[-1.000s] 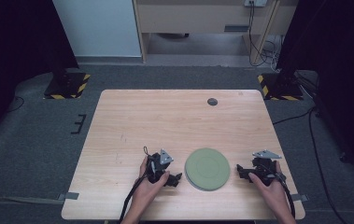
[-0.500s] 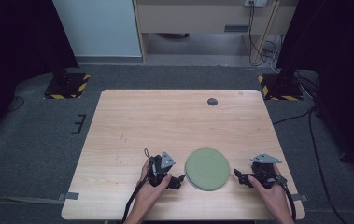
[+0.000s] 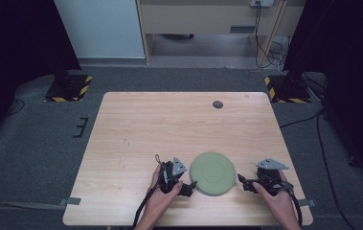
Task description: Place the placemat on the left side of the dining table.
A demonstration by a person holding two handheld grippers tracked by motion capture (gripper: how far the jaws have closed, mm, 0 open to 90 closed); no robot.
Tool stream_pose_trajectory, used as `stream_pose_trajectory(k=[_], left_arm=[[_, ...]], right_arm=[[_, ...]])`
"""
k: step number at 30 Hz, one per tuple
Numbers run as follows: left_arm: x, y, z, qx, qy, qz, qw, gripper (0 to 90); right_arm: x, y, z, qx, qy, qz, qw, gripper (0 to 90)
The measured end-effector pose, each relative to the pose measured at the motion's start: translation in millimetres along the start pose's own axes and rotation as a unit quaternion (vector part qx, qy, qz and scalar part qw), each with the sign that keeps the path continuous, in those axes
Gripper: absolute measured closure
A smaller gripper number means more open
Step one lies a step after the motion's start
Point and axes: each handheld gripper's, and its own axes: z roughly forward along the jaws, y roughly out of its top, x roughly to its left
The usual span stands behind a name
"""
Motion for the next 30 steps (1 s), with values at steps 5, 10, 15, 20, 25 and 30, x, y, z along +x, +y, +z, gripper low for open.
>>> stream_pose_trajectory(k=[5,10,15,20,25,30], left_arm=[[-3.0,2.0,2.6,0.003,-0.009,-0.004,0.9999,3.4],[-4.9,2.3,6.6,0.010,-0.013,-0.004,0.9999,3.4],[-4.5,2.8,7.7,0.012,-0.019,-0.005,0.9997,3.1],[-2.9,4.1,8.3,0.018,-0.023,-0.008,0.9996,3.8],[-2.6,5.4,8.2,0.015,-0.011,-0.005,0.9998,5.3],[-2.3,6.7,9.5,0.013,0.000,-0.004,0.9999,5.3]], right_arm=[[2.8,0.5,-0.7,-0.002,0.007,-0.005,1.0000,6.2],[10.3,1.1,1.1,0.000,0.018,-0.017,0.9997,6.2],[15.6,1.1,3.7,0.008,0.024,-0.028,0.9993,6.9],[18.5,0.9,6.4,0.016,0.021,-0.032,0.9992,6.1],[18.1,0.9,7.9,0.017,0.016,-0.026,0.9994,3.5],[19.6,2.3,10.0,0.012,0.006,-0.020,0.9997,3.6]])
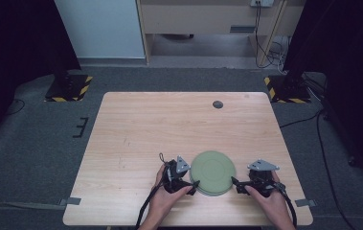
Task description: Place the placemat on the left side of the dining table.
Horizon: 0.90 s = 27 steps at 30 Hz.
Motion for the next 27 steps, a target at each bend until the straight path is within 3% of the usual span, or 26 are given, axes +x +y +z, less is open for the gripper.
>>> stream_pose_trajectory(k=[4,9,18,27], left_arm=[[0.3,0.0,0.5,-0.002,0.007,-0.002,1.0000,5.7],[-1.6,0.5,0.4,-0.004,0.015,0.004,0.9999,6.3],[-1.2,-0.6,0.6,-0.005,0.015,0.000,0.9999,6.5],[2.1,1.5,2.1,-0.001,0.009,-0.002,1.0000,6.8]], right_arm=[[2.3,2.8,3.8,0.002,-0.015,0.002,0.9999,2.0],[1.2,1.8,2.1,-0.001,-0.010,0.006,0.9999,4.9],[-0.1,-1.6,-1.7,0.005,-0.002,-0.004,1.0000,5.8],[1.2,0.4,1.2,0.003,-0.017,0.002,0.9998,3.4]])
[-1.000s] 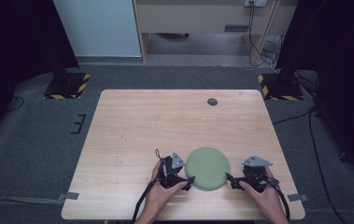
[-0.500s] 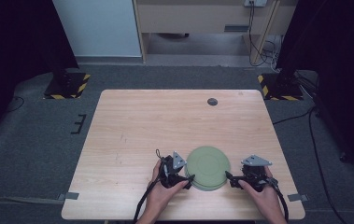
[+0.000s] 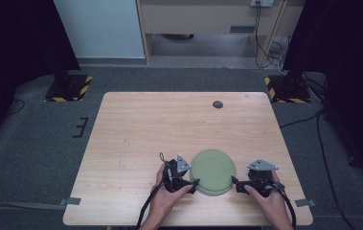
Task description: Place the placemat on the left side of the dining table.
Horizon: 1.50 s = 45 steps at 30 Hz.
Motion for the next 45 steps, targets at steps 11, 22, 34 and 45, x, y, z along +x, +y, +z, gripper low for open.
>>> stream_pose_trajectory(k=[11,22,34,45], left_arm=[[5.7,9.9,3.6,0.014,0.008,0.019,0.9997,7.6],[6.0,6.3,3.2,0.002,0.007,0.009,0.9999,9.2],[11.2,10.8,6.0,0.005,0.006,0.010,0.9999,11.5],[18.4,15.7,9.8,0.010,0.004,0.008,0.9999,12.0]], right_arm=[[-1.3,4.0,7.0,-0.006,-0.017,0.011,0.9998,1.3],[1.1,2.6,5.5,-0.003,-0.012,0.001,0.9999,4.8],[-0.7,5.4,11.3,-0.009,-0.021,0.010,0.9997,3.8],[-2.2,7.5,15.6,-0.012,-0.026,0.013,0.9995,3.4]])
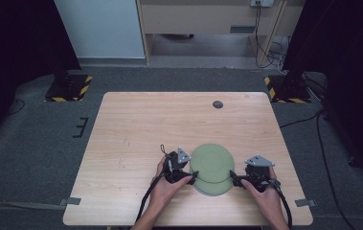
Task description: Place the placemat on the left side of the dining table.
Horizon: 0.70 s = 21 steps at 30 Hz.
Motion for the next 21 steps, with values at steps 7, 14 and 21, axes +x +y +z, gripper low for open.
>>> stream_pose_trajectory(k=[7,14,21], left_arm=[[1.4,-1.2,0.0,-0.005,-0.006,-0.002,1.0000,14.3],[3.1,1.8,2.3,-0.002,-0.002,-0.002,1.0000,13.4],[8.1,3.9,5.6,-0.003,-0.002,-0.008,1.0000,13.2]], right_arm=[[1.7,0.2,-0.6,0.001,0.000,-0.003,1.0000,5.8],[1.1,0.9,1.9,0.001,-0.002,0.002,1.0000,3.8],[0.6,2.6,5.4,-0.003,-0.009,0.005,0.9999,3.6]])
